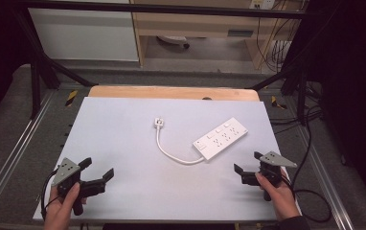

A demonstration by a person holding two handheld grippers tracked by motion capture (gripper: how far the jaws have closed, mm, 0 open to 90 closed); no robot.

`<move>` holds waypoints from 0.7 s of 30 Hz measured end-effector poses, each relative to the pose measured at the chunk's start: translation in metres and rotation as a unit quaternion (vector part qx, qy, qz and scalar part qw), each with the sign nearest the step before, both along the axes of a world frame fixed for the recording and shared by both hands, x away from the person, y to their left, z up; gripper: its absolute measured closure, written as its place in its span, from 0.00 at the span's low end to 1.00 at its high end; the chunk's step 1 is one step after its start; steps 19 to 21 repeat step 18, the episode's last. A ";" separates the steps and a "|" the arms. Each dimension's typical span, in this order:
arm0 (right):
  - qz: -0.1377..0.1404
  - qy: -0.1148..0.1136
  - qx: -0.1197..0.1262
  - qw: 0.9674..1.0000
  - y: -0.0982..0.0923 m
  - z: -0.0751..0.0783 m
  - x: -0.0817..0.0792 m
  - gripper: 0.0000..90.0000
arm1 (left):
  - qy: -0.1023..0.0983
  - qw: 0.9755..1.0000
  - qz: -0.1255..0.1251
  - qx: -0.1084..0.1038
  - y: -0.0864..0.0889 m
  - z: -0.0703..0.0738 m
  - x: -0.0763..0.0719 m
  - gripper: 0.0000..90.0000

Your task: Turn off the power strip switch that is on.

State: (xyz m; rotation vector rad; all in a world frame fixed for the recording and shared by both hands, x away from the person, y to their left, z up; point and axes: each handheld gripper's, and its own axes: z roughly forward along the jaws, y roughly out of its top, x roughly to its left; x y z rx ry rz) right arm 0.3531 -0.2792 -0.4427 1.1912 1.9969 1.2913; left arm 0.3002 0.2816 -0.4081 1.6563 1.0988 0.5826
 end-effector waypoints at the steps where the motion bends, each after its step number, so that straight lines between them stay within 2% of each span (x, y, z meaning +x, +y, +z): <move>1: 0.003 0.001 -0.002 1.000 0.001 -0.001 0.000 0.03 | 0.000 1.000 0.001 0.000 0.000 0.000 0.000 0.06; 11: 0.035 0.029 -0.016 0.999 0.017 -0.011 0.003 0.03 | 0.000 1.000 -0.002 0.001 -0.001 0.000 0.000 0.06; 16: 0.051 0.036 -0.030 0.998 0.027 -0.014 0.007 0.03 | 0.000 1.000 -0.003 0.003 -0.001 0.000 0.000 0.06; 18: 0.049 0.040 -0.041 0.997 0.029 -0.015 0.009 0.04 | -0.002 1.000 -0.004 0.004 -0.001 0.000 0.000 0.06; 21: 0.049 0.040 -0.041 0.997 0.029 -0.015 0.009 0.04 | -0.002 1.000 -0.004 0.004 -0.001 0.000 0.000 0.06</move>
